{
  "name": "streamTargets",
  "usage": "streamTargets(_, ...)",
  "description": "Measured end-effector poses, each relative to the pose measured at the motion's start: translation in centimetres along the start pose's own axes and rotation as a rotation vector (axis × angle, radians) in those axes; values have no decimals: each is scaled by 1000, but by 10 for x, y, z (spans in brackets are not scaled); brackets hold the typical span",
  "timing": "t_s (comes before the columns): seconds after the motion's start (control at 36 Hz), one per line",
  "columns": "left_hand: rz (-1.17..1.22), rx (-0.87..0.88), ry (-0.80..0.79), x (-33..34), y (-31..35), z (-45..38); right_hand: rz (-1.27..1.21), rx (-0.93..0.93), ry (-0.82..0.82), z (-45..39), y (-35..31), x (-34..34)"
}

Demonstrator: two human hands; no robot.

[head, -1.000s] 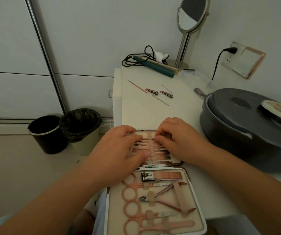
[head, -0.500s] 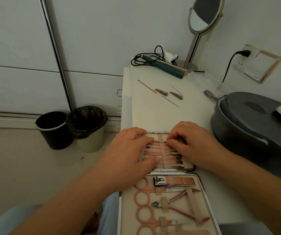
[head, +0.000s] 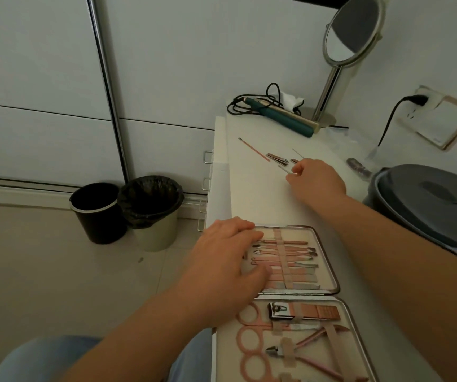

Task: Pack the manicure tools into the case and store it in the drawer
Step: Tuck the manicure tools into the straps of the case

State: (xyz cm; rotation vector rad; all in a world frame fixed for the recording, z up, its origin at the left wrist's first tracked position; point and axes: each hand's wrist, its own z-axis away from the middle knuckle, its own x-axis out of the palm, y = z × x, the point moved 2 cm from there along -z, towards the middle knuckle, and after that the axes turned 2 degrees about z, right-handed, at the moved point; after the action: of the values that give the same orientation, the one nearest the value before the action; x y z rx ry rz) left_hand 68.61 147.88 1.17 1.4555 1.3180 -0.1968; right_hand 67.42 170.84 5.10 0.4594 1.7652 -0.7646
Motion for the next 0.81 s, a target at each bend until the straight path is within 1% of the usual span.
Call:
streamTargets(0.06, -16, 12, 6, 0, 0, -1, 109, 49, -31, -10, 0, 1)
streamTargets(0.14, -24, 33, 5, -1, 0, 0, 195, 69, -38, -17, 1, 2)
streamTargets(0.31, -43, 63, 4, -1, 1, -1, 349, 32, -1, -18, -2, 2)
streamTargets(0.5, -25, 50, -14, 0, 0, 1, 472, -36, -32, -16, -5, 7)
streamTargets(0.58, -14, 42, -12, 0, 0, 1, 374, 0, -68, -16, -2, 9)
streamTargets(0.67, -12, 41, -15, -1, 1, 1, 142, 26, -71, -14, -5, 3)
streamTargets(0.75, -14, 51, -22, -1, 1, 0, -68, -28, -32, 3, -8, -7)
streamTargets(0.81, -2, 53, -21, 0, 1, 1, -149, -95, -8, 26, -7, -12)
